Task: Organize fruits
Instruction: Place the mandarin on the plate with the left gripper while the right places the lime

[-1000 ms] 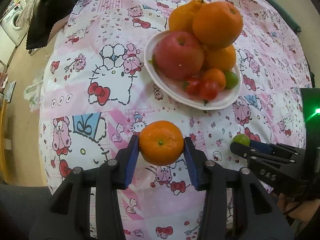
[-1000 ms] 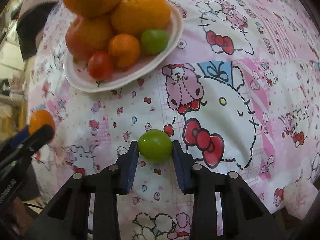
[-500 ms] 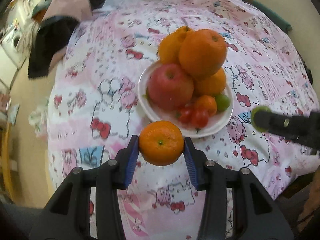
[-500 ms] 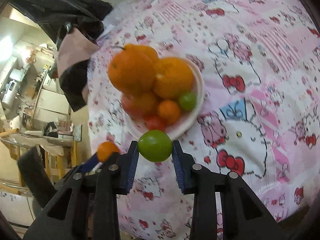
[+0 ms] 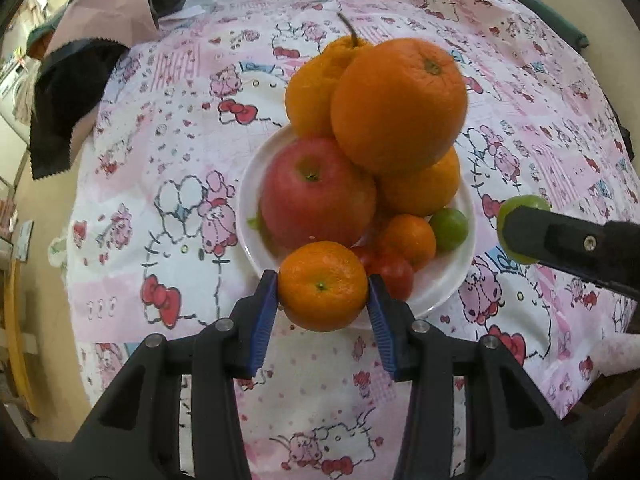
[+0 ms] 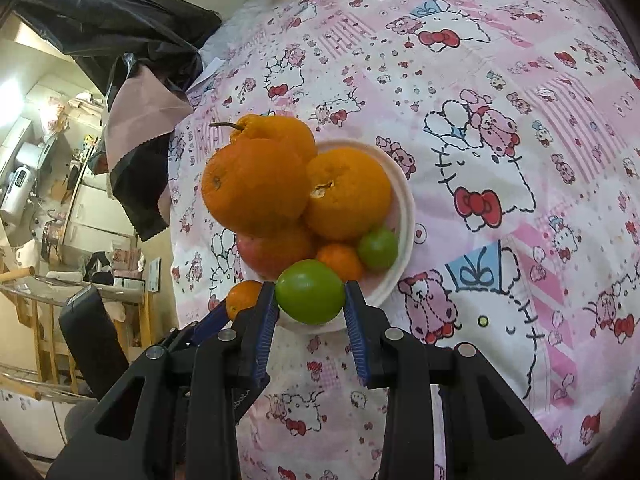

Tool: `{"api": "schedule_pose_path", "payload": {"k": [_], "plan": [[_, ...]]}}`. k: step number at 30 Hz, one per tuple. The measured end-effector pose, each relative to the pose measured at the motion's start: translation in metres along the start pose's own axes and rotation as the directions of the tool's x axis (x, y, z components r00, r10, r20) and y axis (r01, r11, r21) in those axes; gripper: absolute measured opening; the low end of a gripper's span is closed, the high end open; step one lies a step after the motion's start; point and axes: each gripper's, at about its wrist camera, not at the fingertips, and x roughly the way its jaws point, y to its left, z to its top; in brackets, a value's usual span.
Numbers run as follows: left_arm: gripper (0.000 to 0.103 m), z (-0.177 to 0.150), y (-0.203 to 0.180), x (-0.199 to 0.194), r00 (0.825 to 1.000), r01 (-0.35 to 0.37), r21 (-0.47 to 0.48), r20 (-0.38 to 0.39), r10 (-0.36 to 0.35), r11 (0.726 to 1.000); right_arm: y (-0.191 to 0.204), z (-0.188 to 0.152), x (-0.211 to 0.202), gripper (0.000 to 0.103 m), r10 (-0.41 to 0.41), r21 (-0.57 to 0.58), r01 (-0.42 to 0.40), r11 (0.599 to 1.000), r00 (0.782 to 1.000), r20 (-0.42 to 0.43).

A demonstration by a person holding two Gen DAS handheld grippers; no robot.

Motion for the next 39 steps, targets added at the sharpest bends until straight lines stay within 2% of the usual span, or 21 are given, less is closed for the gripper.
{"api": "schedule_pose_path", "payload": {"k": [8, 19, 22, 24, 26, 39], "plan": [[0.041, 0.005, 0.0, 0.021, 0.999, 0.002, -0.014, -0.038, -0.003, 1.0, -0.005, 0.004, 0.013, 0.036, 0.003, 0.005, -0.003, 1.0, 1.0, -0.011], [0.043, 0.006, 0.0, 0.024, 0.999, 0.003, -0.026, -0.046, -0.004, 1.0, -0.01, 0.009, 0.037, 0.036, 0.004, 0.007, -0.004, 1.0, 0.999, -0.037], [0.059, 0.006, 0.001, 0.023, 0.999, -0.016, -0.038, -0.051, 0.014, 0.999, -0.009, 0.01, 0.048, 0.036, 0.001, 0.0, -0.001, 1.0, 0.999, -0.051], [0.076, 0.006, 0.004, 0.02, 0.999, -0.012, -0.05, -0.048, 0.01, 0.999, -0.009, 0.009, 0.056, 0.036, 0.006, 0.008, -0.005, 1.0, 0.998, -0.067], [0.081, 0.005, 0.005, 0.021, 0.998, 0.009, -0.057, -0.059, -0.012, 0.998, -0.006, 0.009, 0.063, 0.036, 0.001, -0.002, -0.001, 1.0, 0.997, -0.079], [0.081, 0.004, 0.001, 0.019, 0.998, 0.011, -0.031, -0.057, -0.013, 0.999, 0.006, 0.011, 0.067, 0.04, -0.025, -0.012, 0.024, 1.0, 0.997, -0.073]]}}
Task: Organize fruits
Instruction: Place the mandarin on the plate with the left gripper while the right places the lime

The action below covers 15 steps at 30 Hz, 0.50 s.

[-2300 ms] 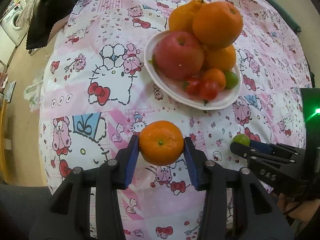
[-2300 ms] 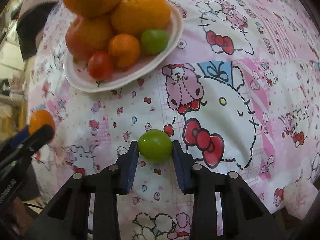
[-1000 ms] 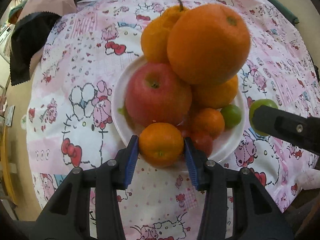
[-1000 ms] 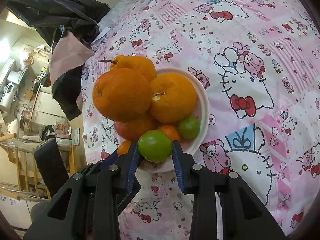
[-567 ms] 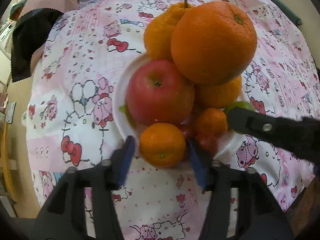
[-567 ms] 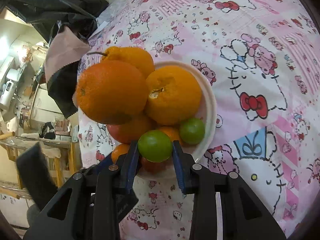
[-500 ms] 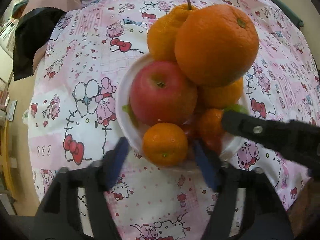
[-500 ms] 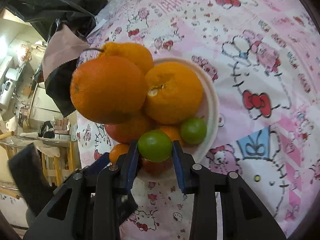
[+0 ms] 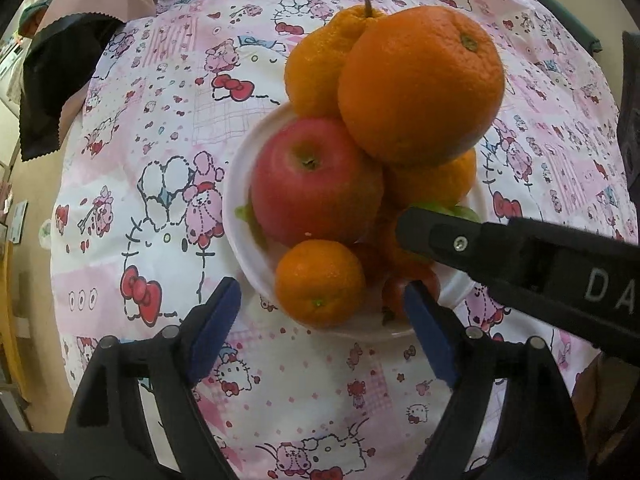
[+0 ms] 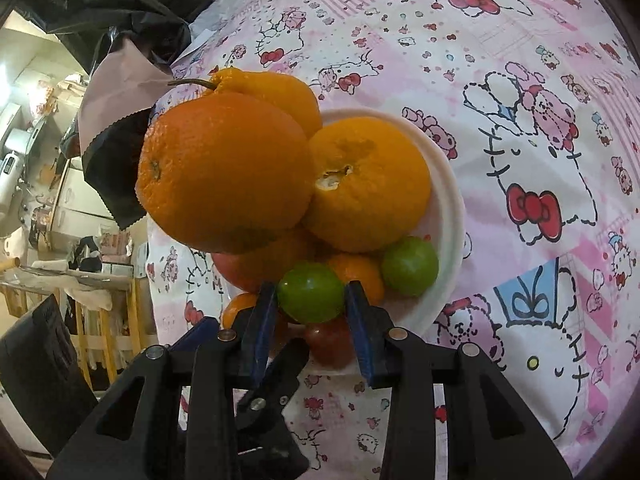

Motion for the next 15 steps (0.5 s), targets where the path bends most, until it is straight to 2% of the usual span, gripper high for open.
{"api": "schedule_pose_path", "payload": {"k": [1, 3, 5, 11, 15], "plan": [[0.081, 0.0, -0.001, -0.001, 1.0, -0.001, 0.004, 0.003, 0.001, 1.0, 0.001, 0.0, 0.0, 0.042, 0.002, -0.001, -0.002, 1.0, 1.0, 0.0], [0.081, 0.0, -0.001, -0.002, 1.0, -0.001, 0.008, 0.008, 0.001, 1.0, 0.001, 0.0, -0.002, 0.055, 0.004, 0.003, -0.004, 1.0, 1.0, 0.006], [0.081, 0.0, 0.0, -0.005, 1.0, 0.002, 0.005, 0.018, -0.002, 1.0, -0.002, 0.0, -0.004, 0.056, 0.005, 0.023, -0.005, 1.0, 1.0, 0.007], [0.081, 0.0, 0.009, -0.023, 0.998, 0.023, -0.022, 0.065, -0.022, 0.999, -0.007, -0.001, -0.014, 0.07, 0.014, 0.047, -0.015, 0.999, 1.0, 0.014], [0.081, -0.003, 0.014, -0.04, 0.996, 0.045, -0.037, 0.08, -0.042, 0.998, -0.013, -0.002, -0.027, 0.074, 0.053, 0.07, -0.055, 0.996, 0.998, 0.041]]}}
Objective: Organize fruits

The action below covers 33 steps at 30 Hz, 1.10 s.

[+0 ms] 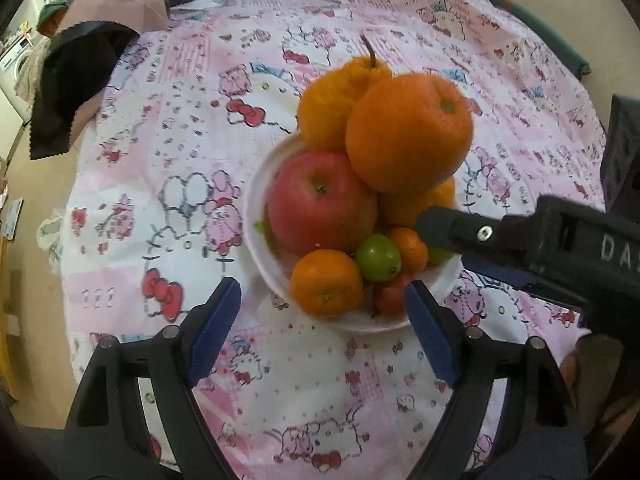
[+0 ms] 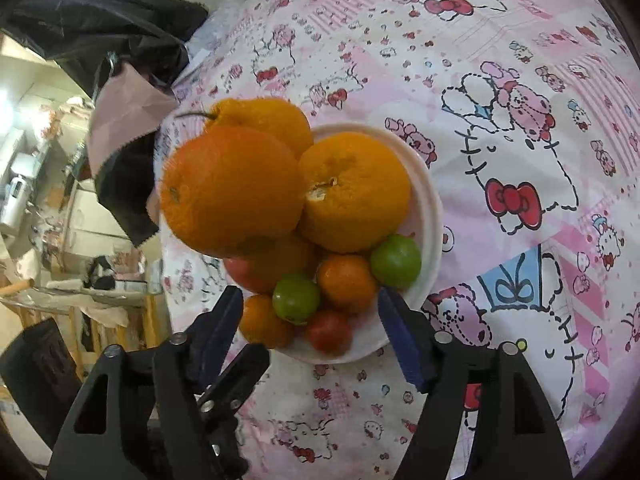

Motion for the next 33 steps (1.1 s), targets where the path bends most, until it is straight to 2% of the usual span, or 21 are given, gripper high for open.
{"api": "schedule_pose_path", "payload": {"k": [6, 10, 14, 18, 22, 25, 29, 33], "plan": [[0.081, -0.005, 0.012, -0.037, 0.998, 0.005, -0.034, 0.068, -0.002, 0.999, 0.002, -0.006, -0.033, 0.074, -0.001, -0.026, 0.003, 1.0, 0.997, 0.072], [0.081, -0.007, 0.019, -0.068, 0.989, -0.027, -0.022, 0.148, 0.029, 0.999, 0.004, -0.013, -0.059, 0.076, 0.023, -0.038, -0.018, 0.999, 0.993, 0.119], [0.081, -0.01, 0.025, -0.096, 0.975, -0.063, -0.015, 0.214, 0.065, 0.998, 0.016, -0.025, -0.084, 0.086, 0.005, -0.112, 0.015, 0.994, 0.984, 0.178], [0.081, -0.017, 0.032, -0.117, 0.965, -0.076, -0.027, 0.25, 0.08, 0.997, 0.028, -0.04, -0.108, 0.086, -0.013, -0.196, 0.058, 0.979, 0.974, 0.226], [0.083, -0.026, 0.035, -0.132, 0.958, -0.091, -0.023, 0.27, 0.094, 0.996, 0.038, -0.055, -0.128, 0.086, -0.027, -0.251, 0.099, 0.963, 0.96, 0.277], [0.09, -0.033, 0.037, -0.139, 0.955, -0.091, -0.022, 0.28, 0.094, 0.996, 0.038, -0.068, -0.139, 0.088, -0.032, -0.257, 0.114, 0.96, 0.953, 0.303], [0.091, -0.043, 0.04, -0.141, 0.95, -0.104, -0.033, 0.291, 0.109, 0.994, 0.033, -0.081, -0.14, 0.088, -0.047, -0.246, 0.123, 0.962, 0.955, 0.292], [0.097, -0.049, 0.045, -0.136, 0.952, -0.092, -0.054, 0.289, 0.104, 0.994, 0.031, -0.095, -0.136, 0.091, -0.095, -0.267, 0.179, 0.947, 0.949, 0.301]]}}
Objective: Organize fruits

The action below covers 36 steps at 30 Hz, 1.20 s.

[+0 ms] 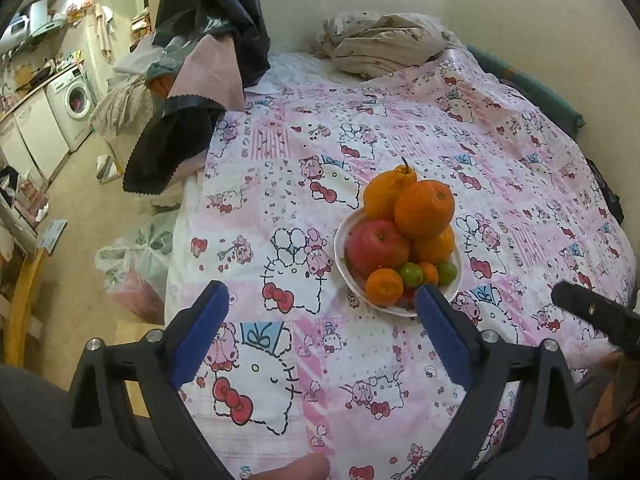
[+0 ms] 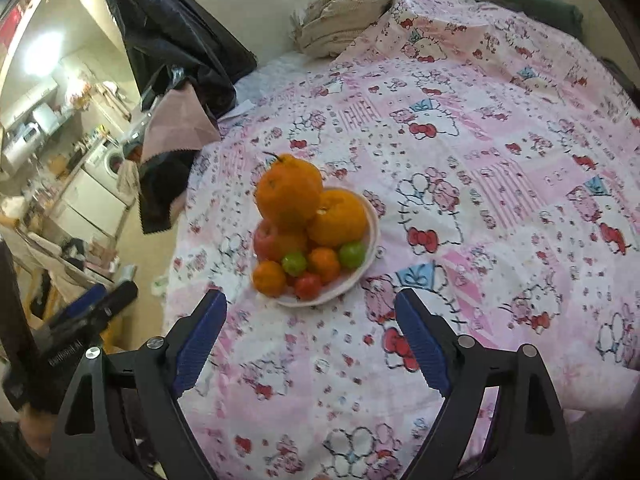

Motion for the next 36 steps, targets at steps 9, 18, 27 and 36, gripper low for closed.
{"api": "schedule_pose_path", "payload": {"k": [9, 18, 27, 36], "plan": [[0.103, -0.011, -0.008, 0.01, 0.999, -0.007, 0.02, 0.036, 0.007, 1.0, 0.017, -0.009, 0.0, 0.103, -0.123, -0.113, 0.14, 0.984, 0.981, 0.147], [0.103, -0.01, -0.009, 0.008, 0.998, 0.008, 0.011, 0.064, -0.008, 1.0, 0.035, -0.013, 0.01, 0.103, -0.165, -0.22, 0.205, 0.954, 0.968, 0.187], [0.103, -0.01, -0.008, 0.005, 0.997, 0.006, 0.011, 0.074, -0.007, 1.0, 0.041, -0.015, 0.008, 0.103, -0.175, -0.241, 0.226, 0.944, 0.961, 0.214], [0.103, -0.011, -0.01, 0.001, 0.997, 0.01, 0.015, 0.077, -0.011, 1.0, 0.038, -0.014, 0.006, 0.103, -0.184, -0.231, 0.233, 0.945, 0.959, 0.217]]}}
